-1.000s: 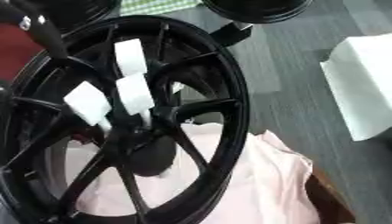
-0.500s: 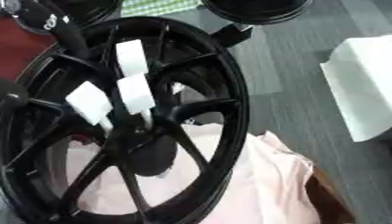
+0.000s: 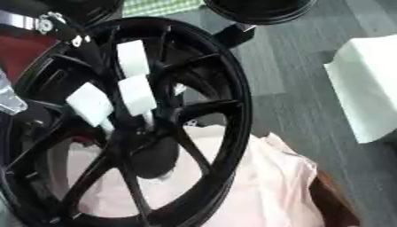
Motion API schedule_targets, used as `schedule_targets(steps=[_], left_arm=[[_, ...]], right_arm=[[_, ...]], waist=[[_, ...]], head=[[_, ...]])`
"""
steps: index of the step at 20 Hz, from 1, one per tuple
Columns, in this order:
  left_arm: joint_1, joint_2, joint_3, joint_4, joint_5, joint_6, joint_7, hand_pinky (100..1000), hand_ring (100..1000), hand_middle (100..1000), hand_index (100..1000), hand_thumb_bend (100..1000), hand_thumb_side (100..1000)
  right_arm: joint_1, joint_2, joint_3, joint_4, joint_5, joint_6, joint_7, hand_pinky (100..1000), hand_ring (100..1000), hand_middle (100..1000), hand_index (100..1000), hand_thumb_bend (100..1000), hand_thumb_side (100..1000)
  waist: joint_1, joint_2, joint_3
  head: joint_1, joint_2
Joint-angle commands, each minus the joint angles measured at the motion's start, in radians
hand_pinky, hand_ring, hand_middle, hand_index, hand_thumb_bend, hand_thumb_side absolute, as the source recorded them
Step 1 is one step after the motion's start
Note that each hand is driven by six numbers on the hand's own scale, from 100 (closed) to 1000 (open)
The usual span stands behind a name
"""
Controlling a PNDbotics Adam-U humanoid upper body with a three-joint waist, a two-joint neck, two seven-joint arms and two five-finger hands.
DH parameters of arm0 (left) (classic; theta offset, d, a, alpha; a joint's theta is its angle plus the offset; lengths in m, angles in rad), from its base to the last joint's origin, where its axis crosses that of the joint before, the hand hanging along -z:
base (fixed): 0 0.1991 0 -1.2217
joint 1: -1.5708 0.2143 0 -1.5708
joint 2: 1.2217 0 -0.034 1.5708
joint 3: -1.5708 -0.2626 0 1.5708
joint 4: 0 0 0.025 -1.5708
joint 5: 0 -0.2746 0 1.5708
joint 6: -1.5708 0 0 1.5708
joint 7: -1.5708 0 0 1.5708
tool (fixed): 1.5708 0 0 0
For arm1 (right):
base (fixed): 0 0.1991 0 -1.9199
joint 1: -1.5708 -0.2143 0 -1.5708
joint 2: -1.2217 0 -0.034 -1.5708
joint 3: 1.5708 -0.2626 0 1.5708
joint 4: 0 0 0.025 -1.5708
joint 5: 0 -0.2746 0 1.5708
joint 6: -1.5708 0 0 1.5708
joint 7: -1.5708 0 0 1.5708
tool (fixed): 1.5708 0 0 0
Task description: Pull the pin out of the wheel hub.
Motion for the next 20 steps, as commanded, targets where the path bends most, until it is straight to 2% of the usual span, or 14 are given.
schedule_targets(steps=[1,6,14,20], left_arm=[[-0.018,0.012,0.002,0.004,-0.028,-0.009,0.000,838,834,739,844,617,416],[-0.006,0.021,0.015,-0.021,-0.053,-0.027,0.000,834,832,755,844,608,389],[0.017,0.044,0.034,-0.054,-0.098,-0.040,0.000,843,830,772,842,627,327],[0.037,0.065,0.093,-0.108,-0.114,-0.038,0.000,840,819,760,841,625,319]], right_arm=[[-0.016,-0.019,-0.014,-0.010,-0.008,-0.009,-0.006,888,738,656,757,100,737],[-0.030,-0.027,-0.050,-0.017,-0.005,-0.029,-0.046,886,738,656,756,100,723],[-0.015,-0.026,-0.072,-0.018,0.004,-0.039,-0.083,885,735,651,752,100,721],[-0.011,-0.015,-0.070,-0.012,0.001,-0.038,-0.087,886,734,650,751,100,723]], waist=[[-0.003,-0.025,-0.002],[-0.002,-0.024,-0.007],[-0.002,-0.024,-0.013],[-0.001,-0.022,-0.014]], head=[[-0.006,-0.004],[-0.009,-0.007],[-0.007,-0.012],[-0.009,-0.021]])
